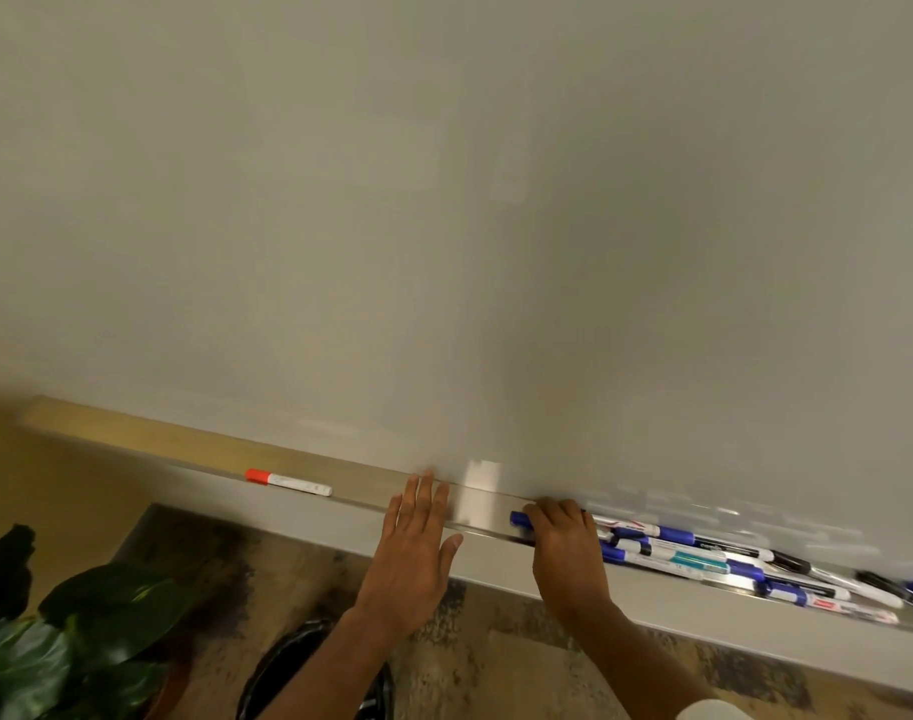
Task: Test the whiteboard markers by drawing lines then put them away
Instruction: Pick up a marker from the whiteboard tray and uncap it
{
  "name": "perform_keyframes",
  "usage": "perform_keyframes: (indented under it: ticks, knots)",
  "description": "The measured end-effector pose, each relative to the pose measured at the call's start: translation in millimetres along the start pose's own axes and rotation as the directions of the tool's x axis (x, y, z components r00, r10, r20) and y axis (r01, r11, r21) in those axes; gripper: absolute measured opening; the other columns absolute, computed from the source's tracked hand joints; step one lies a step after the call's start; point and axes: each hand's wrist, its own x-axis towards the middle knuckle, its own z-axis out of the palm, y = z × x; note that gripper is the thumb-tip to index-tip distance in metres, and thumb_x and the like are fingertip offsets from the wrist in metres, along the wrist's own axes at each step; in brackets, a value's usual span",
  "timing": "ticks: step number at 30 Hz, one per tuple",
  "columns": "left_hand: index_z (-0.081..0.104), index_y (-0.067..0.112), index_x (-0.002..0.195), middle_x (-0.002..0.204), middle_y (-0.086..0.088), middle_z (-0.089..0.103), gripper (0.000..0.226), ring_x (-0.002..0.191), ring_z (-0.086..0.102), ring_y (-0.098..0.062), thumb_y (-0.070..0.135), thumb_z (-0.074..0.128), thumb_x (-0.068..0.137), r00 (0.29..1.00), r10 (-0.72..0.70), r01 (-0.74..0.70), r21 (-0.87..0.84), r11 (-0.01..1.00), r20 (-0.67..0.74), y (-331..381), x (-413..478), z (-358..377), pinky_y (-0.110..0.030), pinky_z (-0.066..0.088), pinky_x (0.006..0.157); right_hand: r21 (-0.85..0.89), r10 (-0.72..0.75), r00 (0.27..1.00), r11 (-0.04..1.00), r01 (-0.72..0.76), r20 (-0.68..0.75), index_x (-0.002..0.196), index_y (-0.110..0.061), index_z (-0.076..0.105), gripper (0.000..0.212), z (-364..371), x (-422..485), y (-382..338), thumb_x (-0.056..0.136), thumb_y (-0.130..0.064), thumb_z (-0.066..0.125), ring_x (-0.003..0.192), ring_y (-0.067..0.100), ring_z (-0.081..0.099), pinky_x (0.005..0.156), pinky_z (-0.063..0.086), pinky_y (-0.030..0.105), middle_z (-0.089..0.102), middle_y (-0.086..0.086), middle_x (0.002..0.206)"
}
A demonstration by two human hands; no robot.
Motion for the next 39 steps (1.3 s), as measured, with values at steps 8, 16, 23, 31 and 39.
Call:
perform_keyframes:
  ticks: [8,16,23,31,39]
  knots:
    - [0.01,0.024,0.162,0.169,0.007,-0.004,0.069,0.156,-0.011,-0.007,0.058,0.0,0.102,0.997,0.039,-0.045,-0.098,0.994,-0.061,17,4,0,-0.033,-0.001,0.129,0.059,-0.095,0.99,0.993,0.101,-0.107,0.11,-0.017,0.072,0.059,-5,6,2,0.056,-0.009,0.093,0.1,0.027,0.066,0.09,0.054,0.044,0.071,0.004,0.106]
    - [0.038,0.03,0.156,0.156,0.014,0.041,0.052,0.144,0.038,-0.006,0.043,0.04,0.106,0.976,-0.148,0.065,-0.436,0.897,-0.157,69,12,-56,-0.022,0.03,0.118,0.243,-0.101,0.92,0.948,0.204,-0.378,0.12,-0.019,0.05,0.054,-55,14,-20,0.076,-0.018,0.081,0.1,0.026,0.068,0.091,0.055,0.044,0.071,0.008,0.109]
    - [0.058,0.031,0.138,0.133,0.015,0.066,0.036,0.122,0.06,0.005,0.03,0.056,0.102,0.943,-0.208,-0.067,-0.761,0.646,-0.26,123,15,-125,-0.021,0.044,0.111,0.769,0.192,0.921,0.62,0.153,-0.338,0.124,-0.036,0.055,0.025,-148,4,-57,0.101,-0.04,0.048,0.113,-0.003,0.057,0.099,0.043,0.012,0.063,-0.01,0.123]
    - [0.072,0.018,0.123,0.116,-0.005,0.076,0.027,0.112,0.07,-0.025,0.023,0.055,0.103,0.984,-0.094,-0.126,-0.963,0.239,-0.152,191,2,-229,-0.034,0.053,0.103,0.923,0.213,0.943,0.345,0.172,-0.256,0.122,-0.03,0.065,0.027,-271,-1,-58,0.097,-0.02,0.061,0.101,0.01,0.067,0.08,0.056,0.024,0.069,-0.017,0.11]
    - [0.069,0.009,0.122,0.125,-0.006,0.073,0.03,0.116,0.068,-0.023,0.025,0.052,0.103,0.975,0.07,-0.221,-0.963,0.154,-0.212,250,-10,-298,-0.036,0.055,0.097,0.942,0.141,0.946,0.211,0.261,-0.294,0.105,-0.022,0.072,0.016,-373,-18,-41,0.096,-0.027,0.06,0.057,0.015,0.054,0.053,0.044,0.023,0.068,0.01,0.073]
